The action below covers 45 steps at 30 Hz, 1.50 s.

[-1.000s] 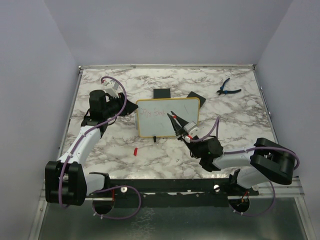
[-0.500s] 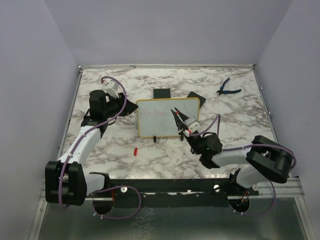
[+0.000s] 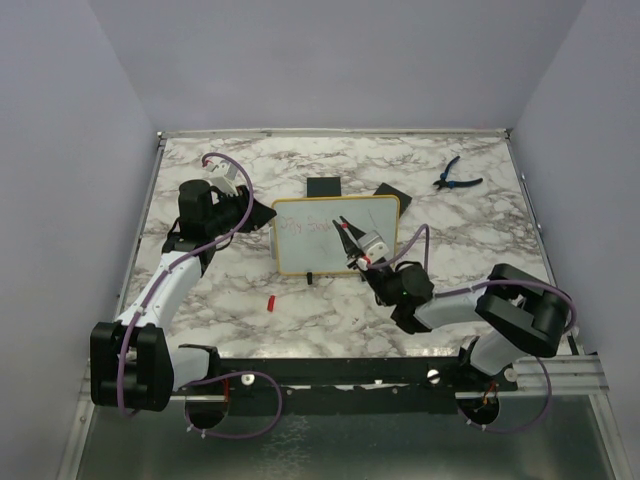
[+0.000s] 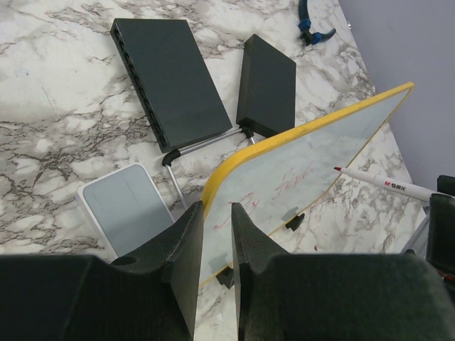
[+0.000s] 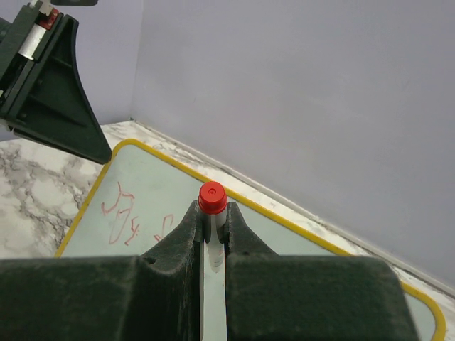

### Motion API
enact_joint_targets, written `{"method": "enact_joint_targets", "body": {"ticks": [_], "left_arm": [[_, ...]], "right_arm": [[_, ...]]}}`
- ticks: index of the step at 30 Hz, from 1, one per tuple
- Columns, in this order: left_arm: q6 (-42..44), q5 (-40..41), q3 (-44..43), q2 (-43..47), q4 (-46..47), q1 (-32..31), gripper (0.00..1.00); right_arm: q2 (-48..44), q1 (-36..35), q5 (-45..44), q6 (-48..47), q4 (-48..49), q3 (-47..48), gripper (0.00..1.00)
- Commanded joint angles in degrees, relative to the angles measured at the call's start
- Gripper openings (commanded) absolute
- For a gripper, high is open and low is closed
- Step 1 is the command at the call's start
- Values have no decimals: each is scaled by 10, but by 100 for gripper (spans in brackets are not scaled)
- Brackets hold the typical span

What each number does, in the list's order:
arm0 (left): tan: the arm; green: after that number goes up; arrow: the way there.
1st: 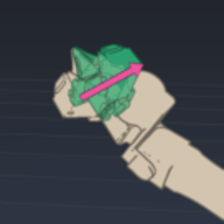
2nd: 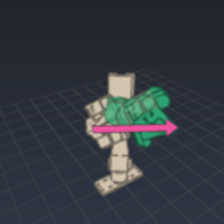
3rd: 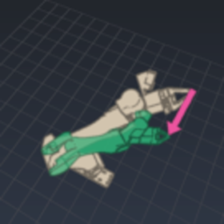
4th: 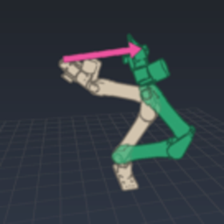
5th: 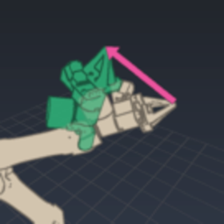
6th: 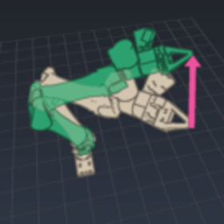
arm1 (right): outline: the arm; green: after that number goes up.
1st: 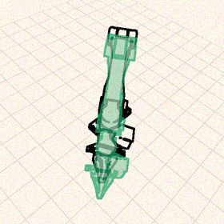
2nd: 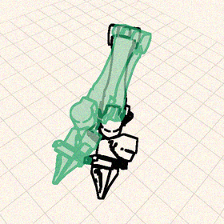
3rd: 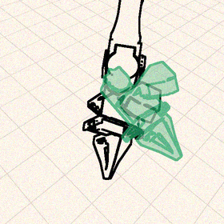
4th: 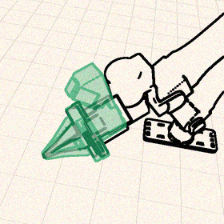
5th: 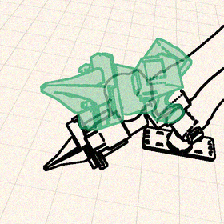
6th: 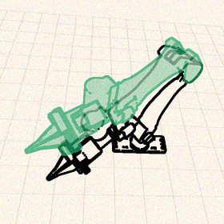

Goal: Write a sentence on the whiteboard

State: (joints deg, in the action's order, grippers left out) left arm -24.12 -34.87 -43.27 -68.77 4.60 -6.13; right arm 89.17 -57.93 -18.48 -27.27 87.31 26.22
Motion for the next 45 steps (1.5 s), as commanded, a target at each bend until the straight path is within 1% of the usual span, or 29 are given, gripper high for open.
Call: {"method": "enact_joint_targets", "body": {"ticks": [1,9,23,34,45], "left_arm": [[10,2,1,12,6,-2,23],[10,2,2,13,6,-3,23],[10,1,2,13,6,-3,23],[10,1,2,15,6,-3,23],[10,0,1,16,6,-3,23]], "right_arm": [[19,1,24,19,102,19,1],[37,1,16,19,110,26,1],[53,2,-18,-15,121,33,1],[69,2,-9,-17,122,53,1],[61,2,-18,-10,121,29,1]]}}
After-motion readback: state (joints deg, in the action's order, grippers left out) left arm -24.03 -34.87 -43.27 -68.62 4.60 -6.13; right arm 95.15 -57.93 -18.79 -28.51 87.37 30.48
